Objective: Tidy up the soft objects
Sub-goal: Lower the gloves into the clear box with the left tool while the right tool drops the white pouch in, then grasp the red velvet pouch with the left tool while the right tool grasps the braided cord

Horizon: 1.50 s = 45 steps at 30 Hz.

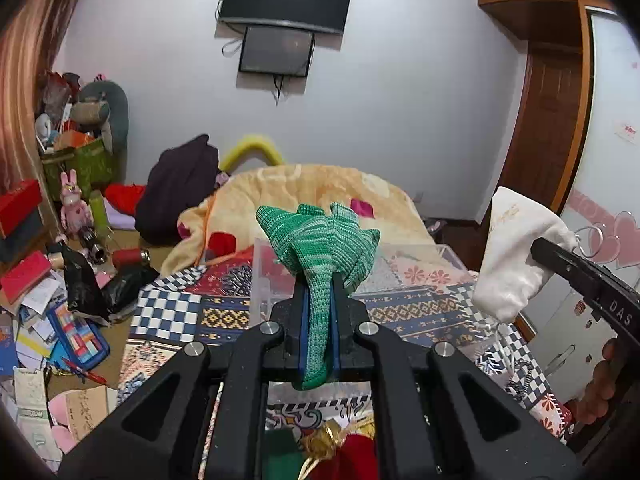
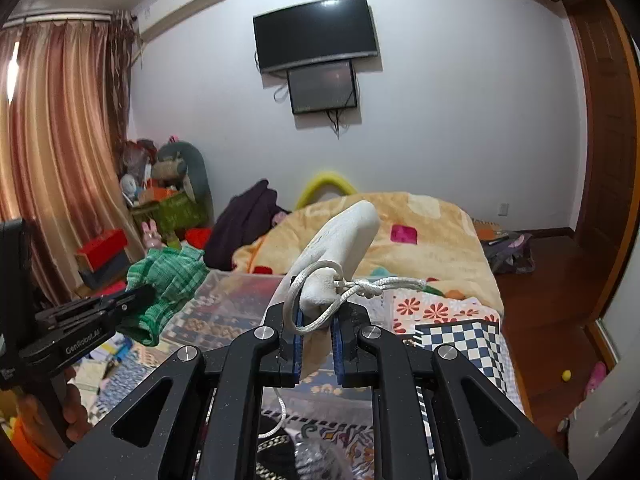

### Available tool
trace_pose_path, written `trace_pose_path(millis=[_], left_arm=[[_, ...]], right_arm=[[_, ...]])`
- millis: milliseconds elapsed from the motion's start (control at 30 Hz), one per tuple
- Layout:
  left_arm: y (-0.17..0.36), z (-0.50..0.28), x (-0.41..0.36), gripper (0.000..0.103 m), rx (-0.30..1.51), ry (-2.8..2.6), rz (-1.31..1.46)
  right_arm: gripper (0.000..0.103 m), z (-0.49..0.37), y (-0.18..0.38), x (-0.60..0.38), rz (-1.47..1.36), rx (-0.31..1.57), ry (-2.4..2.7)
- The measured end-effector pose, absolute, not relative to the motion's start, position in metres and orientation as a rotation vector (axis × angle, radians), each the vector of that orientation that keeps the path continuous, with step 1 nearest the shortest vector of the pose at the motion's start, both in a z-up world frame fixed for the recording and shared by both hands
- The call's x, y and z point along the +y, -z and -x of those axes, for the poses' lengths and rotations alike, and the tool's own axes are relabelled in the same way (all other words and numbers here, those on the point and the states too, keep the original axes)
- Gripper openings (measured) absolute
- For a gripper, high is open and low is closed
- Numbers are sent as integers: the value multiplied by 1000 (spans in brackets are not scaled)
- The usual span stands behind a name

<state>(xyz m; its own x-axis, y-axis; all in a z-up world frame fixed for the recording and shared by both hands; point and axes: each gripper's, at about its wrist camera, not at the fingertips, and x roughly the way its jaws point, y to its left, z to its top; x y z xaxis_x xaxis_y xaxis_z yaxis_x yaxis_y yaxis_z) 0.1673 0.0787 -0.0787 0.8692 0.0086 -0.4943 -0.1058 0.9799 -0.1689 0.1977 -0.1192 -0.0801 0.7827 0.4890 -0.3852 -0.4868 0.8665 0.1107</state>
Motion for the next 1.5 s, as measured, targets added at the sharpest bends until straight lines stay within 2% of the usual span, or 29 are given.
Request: trace_pose_path(millis=[500, 800, 1000, 1067, 1133, 1167, 1233, 1367, 1500], left_arm=[[125, -231, 75, 8, 727, -46, 207], [138, -240, 72, 8, 783, -43, 171], [139, -240, 70, 11, 802, -34, 162], [137, -237, 69, 18, 797, -35, 155], [134, -232, 68, 30, 785, -34, 150], [131, -230, 68, 33, 777, -34, 147], [125, -223, 66, 41, 757, -28, 138], [108, -207, 66, 46, 715, -7, 139], [90, -186, 66, 56, 653, -4, 127]], right_arm=[[11, -236, 106, -78, 89, 559, -534], [11, -247, 129, -65, 172, 695, -556], [13, -246, 128, -60, 207, 707, -555], [19, -245, 127, -63, 206, 714, -559], [35, -242, 124, -66, 209, 706, -552], [39, -240, 122, -68, 211, 696, -546], [54, -234, 116, -73, 214, 668, -538], [63, -221, 103, -83, 215, 608, -532], [74, -204, 88, -95, 206, 540, -528]])
